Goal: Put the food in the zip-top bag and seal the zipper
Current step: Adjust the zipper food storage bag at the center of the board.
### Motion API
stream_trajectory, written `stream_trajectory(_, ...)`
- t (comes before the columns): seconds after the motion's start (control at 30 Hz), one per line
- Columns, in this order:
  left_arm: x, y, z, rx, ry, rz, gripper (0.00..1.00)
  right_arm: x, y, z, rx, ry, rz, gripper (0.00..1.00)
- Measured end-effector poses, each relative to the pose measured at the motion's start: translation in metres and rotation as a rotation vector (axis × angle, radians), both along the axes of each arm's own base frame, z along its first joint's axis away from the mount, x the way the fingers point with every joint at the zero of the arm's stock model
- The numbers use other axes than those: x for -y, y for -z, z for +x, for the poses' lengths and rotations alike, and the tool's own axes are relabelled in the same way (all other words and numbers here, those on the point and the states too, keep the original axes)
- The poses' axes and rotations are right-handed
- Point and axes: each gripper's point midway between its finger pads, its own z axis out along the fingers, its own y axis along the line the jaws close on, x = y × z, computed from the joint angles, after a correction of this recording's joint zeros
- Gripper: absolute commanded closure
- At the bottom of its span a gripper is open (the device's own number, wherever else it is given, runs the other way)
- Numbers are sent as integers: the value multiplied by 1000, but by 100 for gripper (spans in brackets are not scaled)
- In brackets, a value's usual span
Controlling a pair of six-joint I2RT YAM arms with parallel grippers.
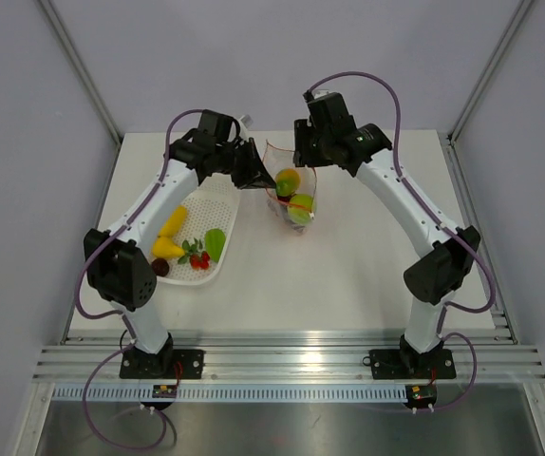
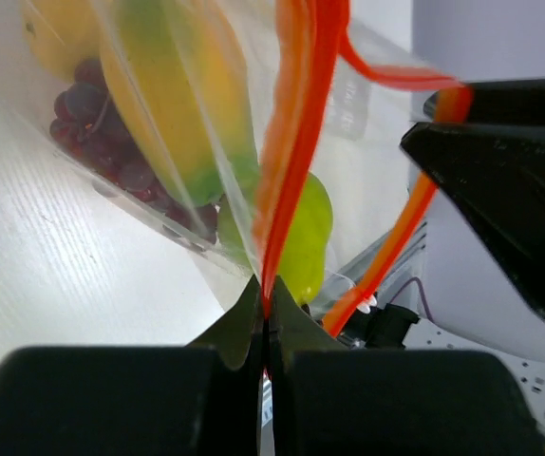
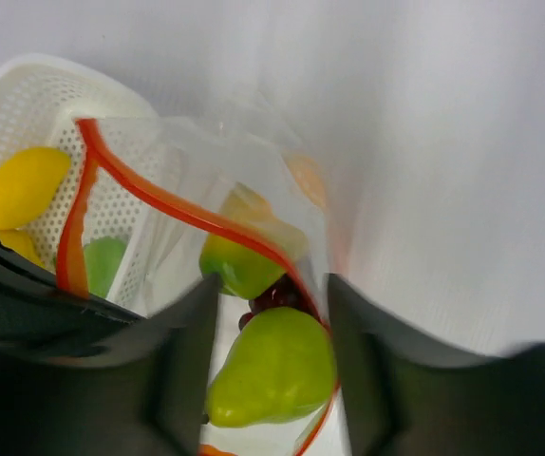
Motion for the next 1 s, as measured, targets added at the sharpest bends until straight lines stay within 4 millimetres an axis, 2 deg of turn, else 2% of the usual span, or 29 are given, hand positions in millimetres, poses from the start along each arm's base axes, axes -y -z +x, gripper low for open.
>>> stream_trajectory(0.03, 0, -5, -1, 7, -11, -18, 100, 0, -6, -2, 11, -5, 12, 26)
stream_trajectory(0.1, 1, -11, -3, 5, -32, -45, 100, 0, -15, -10, 38, -32, 37, 19)
stream_trajectory(0.37, 7, -10, 2, -44, -98, -104, 100, 14, -54, -55, 140, -105, 135, 15)
stream_trajectory(0.43, 8, -11, 3, -44, -103, -112, 100, 20, -54, -68, 171, -117, 157, 15)
stream_trajectory(0.57, 9, -13, 5, -37, -102, -124, 100, 31, -35, -92, 196, -143, 174, 16)
stream_trajectory(0.87, 4, -6, 7, -49, -107, -126, 100, 44, 69, -125, 160, -202, 144, 19)
stream_trajectory(0.93, 3, -6, 7, -48, -110, -126, 100, 46, 78, -127, 173, -215, 133, 25)
stream_trajectory(1.0, 3, -6, 8, -48, -112, -127, 100, 44, 78, -127, 219, -237, 143, 31)
